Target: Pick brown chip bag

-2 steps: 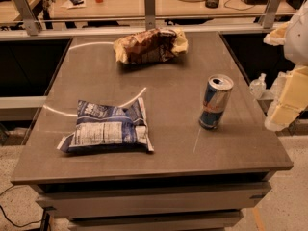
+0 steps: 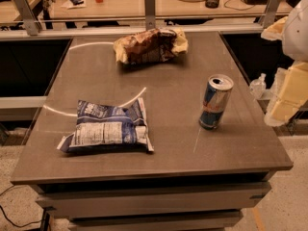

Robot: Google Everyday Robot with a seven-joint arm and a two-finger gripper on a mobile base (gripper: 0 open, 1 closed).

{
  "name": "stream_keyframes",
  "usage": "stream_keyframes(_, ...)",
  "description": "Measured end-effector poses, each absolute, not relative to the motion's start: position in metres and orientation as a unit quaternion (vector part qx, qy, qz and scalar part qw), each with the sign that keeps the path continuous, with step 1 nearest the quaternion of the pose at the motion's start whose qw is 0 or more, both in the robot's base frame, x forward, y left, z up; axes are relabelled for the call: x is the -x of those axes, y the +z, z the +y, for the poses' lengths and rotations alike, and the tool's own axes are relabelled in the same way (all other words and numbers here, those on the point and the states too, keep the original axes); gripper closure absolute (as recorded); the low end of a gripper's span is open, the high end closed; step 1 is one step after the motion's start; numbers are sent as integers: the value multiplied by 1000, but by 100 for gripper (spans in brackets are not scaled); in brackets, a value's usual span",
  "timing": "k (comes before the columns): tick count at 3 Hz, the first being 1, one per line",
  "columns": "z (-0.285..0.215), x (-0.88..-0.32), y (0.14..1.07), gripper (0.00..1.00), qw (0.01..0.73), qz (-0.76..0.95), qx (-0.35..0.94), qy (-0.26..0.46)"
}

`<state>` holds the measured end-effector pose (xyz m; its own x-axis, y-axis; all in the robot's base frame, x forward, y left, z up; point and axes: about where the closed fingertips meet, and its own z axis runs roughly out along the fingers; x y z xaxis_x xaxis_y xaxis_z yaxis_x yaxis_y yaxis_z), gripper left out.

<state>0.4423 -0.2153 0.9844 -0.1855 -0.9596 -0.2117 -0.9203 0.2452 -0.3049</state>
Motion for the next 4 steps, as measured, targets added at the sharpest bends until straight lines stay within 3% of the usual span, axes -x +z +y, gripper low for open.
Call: stream_keyframes(4,-233,-559,1042,0,360,768,506,-159)
